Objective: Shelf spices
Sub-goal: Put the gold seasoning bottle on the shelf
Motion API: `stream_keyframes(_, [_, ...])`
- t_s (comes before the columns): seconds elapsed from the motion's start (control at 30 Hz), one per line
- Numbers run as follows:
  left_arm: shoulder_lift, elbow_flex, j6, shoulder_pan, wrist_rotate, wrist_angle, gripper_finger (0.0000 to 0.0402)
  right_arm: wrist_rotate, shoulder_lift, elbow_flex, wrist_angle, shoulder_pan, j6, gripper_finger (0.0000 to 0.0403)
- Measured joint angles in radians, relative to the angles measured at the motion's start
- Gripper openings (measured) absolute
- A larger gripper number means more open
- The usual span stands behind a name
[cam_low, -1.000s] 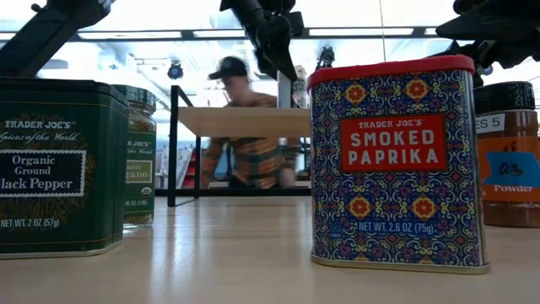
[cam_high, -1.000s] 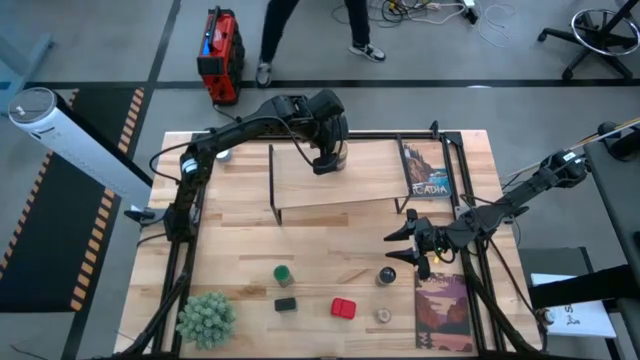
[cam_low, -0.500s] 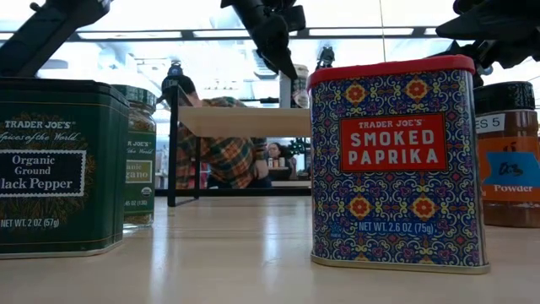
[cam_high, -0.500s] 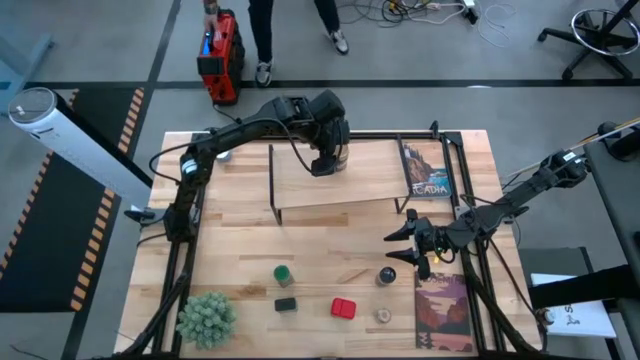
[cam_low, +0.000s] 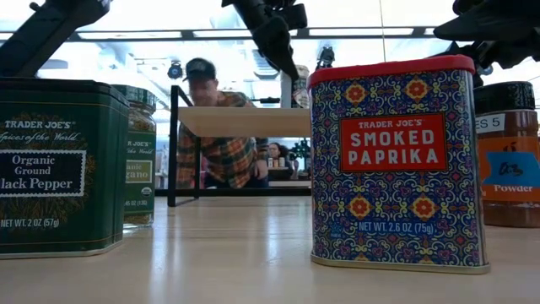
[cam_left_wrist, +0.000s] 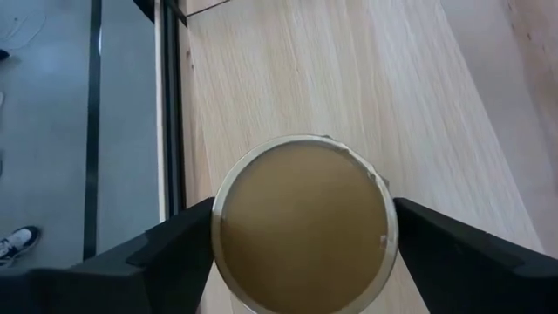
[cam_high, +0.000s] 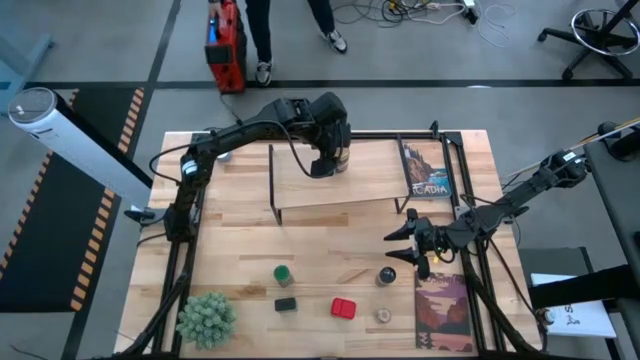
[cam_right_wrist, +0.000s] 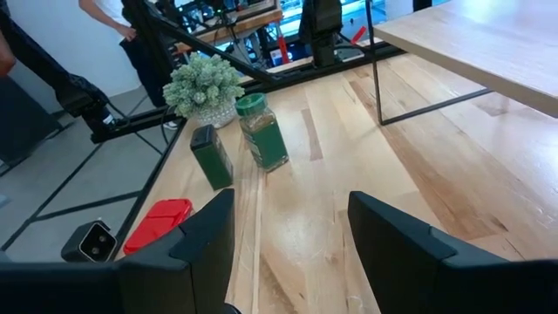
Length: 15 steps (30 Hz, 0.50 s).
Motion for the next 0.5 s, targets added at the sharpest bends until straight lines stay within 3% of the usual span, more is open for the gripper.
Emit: stream_keyframes(0.5, [-0.024, 0.000, -0.018, -0.004, -0.018, 0.028, 0.0345, 0.008, 0.000, 0.000, 0.000, 0.000, -0.002, 0.0199])
